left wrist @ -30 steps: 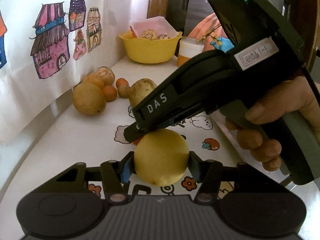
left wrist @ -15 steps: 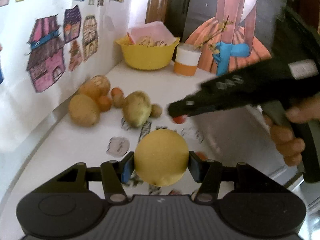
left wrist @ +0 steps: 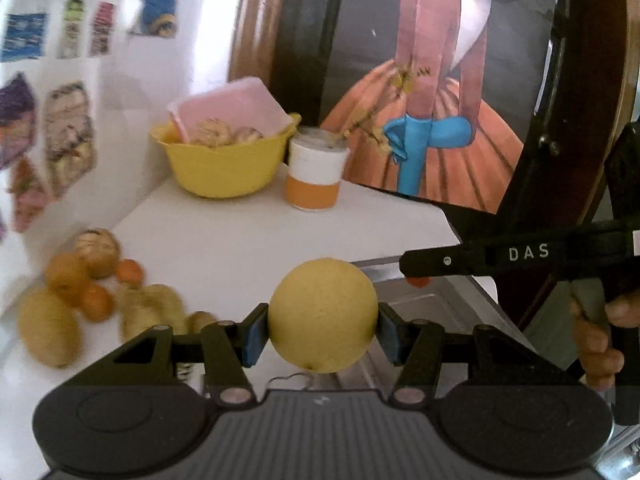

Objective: Organize fruits
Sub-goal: 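Carry lemon and tomato over the metal tray and open both tools, then withdraw both open tools from the tray back toward the fruit pile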

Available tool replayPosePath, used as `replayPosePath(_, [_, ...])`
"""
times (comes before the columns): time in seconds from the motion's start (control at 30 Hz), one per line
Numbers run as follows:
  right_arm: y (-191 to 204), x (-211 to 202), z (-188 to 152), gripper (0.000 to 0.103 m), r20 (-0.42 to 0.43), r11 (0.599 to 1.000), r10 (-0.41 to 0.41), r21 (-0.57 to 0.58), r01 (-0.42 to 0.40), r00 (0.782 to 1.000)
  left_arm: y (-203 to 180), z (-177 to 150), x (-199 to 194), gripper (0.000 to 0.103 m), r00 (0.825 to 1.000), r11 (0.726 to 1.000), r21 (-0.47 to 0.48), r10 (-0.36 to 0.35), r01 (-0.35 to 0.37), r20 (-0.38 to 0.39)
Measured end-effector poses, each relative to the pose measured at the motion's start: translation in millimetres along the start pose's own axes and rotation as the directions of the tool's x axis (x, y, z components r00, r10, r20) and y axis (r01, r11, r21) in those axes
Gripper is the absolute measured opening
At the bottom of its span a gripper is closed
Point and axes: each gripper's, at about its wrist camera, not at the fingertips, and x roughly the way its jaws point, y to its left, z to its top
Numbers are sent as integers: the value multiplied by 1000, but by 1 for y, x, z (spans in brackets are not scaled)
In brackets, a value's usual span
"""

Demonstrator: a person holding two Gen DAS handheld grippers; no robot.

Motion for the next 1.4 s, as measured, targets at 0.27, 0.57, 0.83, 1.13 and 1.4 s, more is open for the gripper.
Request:
replayPosePath(0.27, [-45, 15, -17, 24, -29, 997, -35, 65, 37, 999, -16, -6, 38, 60, 999, 1000, 25, -8, 9, -35])
replayPosePath(0.57, [-52, 19, -34, 26, -38, 997, -76, 20, 77, 996, -26, -11, 54, 60, 998, 999, 48, -15, 18, -64])
replayPosePath(0.83, [-43, 6, -38, 44, 14, 990, -128, -56, 129, 992, -27, -11, 54, 62, 996, 999, 43, -18, 22, -92])
replayPosePath(1.13, [-28, -46, -40, 81, 128, 975, -199, -78, 210, 972, -34, -8, 11, 85, 999, 999, 45, -27, 26, 24])
replayPosePath(1.4, [8, -112, -59, 102, 223, 959, -237, -104, 264, 946, -35, -14, -49, 102, 994, 999, 44, 9, -14, 112])
